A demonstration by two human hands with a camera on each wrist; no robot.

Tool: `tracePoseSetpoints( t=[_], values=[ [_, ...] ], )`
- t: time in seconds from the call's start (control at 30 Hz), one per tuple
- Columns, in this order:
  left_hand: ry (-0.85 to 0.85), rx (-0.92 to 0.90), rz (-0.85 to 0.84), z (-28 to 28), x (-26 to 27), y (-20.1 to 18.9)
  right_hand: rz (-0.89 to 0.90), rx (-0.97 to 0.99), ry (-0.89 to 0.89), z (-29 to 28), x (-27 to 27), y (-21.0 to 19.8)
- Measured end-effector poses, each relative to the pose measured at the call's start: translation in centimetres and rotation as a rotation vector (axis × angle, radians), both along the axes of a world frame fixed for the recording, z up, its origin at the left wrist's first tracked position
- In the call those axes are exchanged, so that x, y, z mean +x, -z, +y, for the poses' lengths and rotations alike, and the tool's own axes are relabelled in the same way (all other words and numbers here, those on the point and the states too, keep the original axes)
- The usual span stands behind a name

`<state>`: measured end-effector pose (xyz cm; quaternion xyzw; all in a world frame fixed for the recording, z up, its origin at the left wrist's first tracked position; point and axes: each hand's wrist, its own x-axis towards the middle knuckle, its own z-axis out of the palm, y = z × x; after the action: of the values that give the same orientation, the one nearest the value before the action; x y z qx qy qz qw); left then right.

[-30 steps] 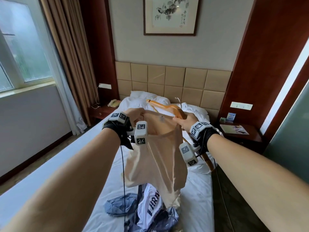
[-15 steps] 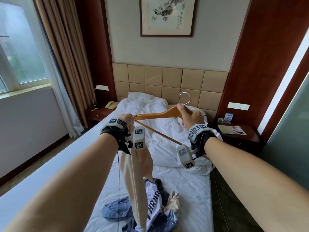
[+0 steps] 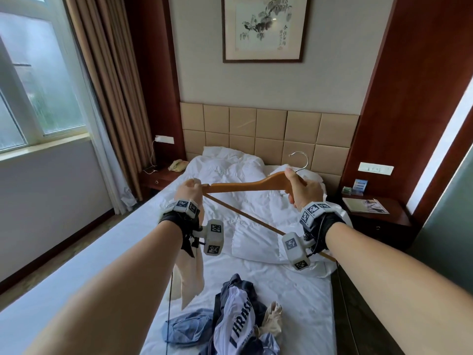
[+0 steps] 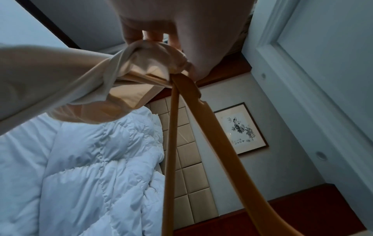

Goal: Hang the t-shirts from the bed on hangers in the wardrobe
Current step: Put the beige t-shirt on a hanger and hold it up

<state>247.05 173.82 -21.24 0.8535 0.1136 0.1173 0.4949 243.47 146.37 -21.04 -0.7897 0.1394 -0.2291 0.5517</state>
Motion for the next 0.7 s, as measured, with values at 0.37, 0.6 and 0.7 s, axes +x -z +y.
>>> tracePoseSetpoints(
  t=[0.37,0.6,0.7],
  values=[
    [-0.22,0.042,-0.134,1.2,0.3,0.5,-0.02,-0.061,0.026,1.0,0.4,-0.4],
    [-0.116,0.051,-0.078,0.4,-0.4,-0.7,-0.044,-0.108,-0.033,2.0,-0.1,-0.2],
    [0.077,0.098,-0.028,-0.4,-0.5,-0.7,-0.052,-0.142,-0.075,2.4,-0.5,-0.4]
  ],
)
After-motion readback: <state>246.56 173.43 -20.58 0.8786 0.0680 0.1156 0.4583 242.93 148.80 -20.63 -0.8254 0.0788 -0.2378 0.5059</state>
